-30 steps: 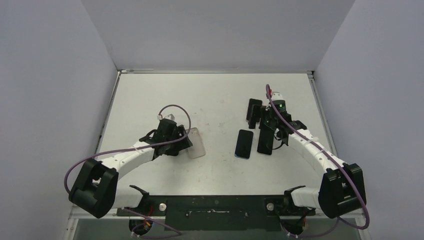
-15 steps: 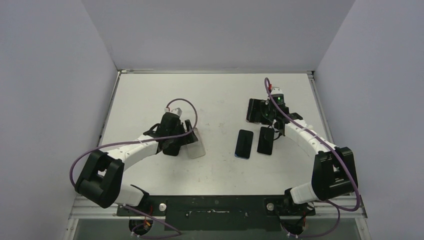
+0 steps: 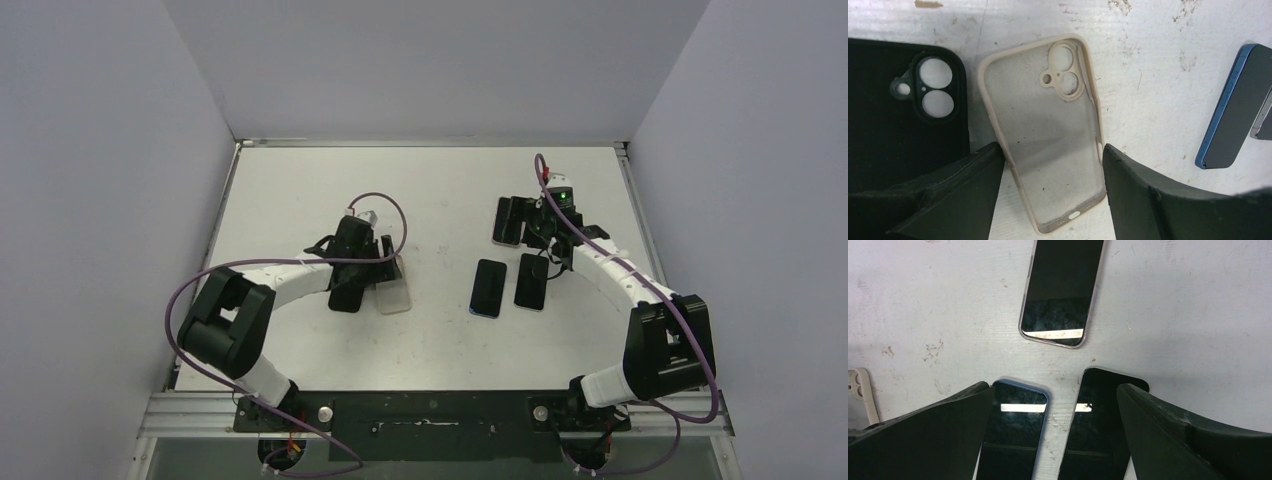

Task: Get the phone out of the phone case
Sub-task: Pick up the phone at the center of the board.

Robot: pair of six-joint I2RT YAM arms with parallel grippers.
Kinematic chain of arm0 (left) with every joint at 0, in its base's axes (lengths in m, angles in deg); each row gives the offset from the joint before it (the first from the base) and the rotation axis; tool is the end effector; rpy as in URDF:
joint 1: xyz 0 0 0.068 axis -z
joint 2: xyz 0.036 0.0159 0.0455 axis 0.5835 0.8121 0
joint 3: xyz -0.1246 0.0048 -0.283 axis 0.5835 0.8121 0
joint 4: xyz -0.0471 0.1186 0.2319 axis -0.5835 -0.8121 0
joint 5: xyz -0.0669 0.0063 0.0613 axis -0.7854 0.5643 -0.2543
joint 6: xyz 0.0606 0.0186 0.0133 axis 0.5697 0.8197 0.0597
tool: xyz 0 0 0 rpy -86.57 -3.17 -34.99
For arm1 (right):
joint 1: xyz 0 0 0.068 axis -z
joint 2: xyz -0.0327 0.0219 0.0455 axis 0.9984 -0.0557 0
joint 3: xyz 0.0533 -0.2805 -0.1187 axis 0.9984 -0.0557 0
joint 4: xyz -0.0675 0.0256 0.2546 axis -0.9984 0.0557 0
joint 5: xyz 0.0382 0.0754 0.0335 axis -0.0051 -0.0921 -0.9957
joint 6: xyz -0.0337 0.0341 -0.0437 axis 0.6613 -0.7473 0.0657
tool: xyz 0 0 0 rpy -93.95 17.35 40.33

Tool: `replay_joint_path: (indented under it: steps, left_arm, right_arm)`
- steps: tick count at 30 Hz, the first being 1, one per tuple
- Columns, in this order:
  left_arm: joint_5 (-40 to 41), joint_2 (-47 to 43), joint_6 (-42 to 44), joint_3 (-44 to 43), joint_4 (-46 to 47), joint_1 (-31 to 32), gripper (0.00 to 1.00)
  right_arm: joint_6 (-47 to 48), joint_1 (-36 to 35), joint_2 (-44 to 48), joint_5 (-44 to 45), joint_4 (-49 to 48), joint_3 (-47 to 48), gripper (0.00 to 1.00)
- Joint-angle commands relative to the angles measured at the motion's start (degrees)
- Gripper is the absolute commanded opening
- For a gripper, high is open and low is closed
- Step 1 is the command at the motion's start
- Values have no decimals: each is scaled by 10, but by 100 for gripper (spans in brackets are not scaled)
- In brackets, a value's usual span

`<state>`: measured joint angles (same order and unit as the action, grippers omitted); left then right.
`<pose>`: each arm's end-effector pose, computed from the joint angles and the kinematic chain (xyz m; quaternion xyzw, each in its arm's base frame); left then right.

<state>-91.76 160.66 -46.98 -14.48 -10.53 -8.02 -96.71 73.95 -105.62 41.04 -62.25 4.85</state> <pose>0.2806 -0.1524 0.1841 -0.0485 0.9433 -0.2074 0.2545 0.3076 0.0733 0.2571 0.0482 0.9182 0.1394 0.3676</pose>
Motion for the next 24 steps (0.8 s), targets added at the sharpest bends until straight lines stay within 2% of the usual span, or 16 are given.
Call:
replay_joint_path:
  steps: [1, 5, 11, 17, 24]
  left_arm:
    - [-14, 15, 43, -38, 37, 2, 69]
    - [-13, 21, 55, -48, 37, 3, 69]
    - [36, -1, 70, -78, -16, 15, 71]
    - [43, -4, 72, -112, -21, 82, 73]
    - [5, 73, 61, -146, 8, 152, 73]
  right_arm:
    - [8, 7, -2, -1, -31, 17, 100]
    - [13, 8, -17, -8, -36, 23, 100]
    - [23, 12, -56, 10, -41, 47, 100]
    - [27, 12, -123, 25, -51, 84, 100]
    - [27, 13, -178, 27, -56, 124, 100]
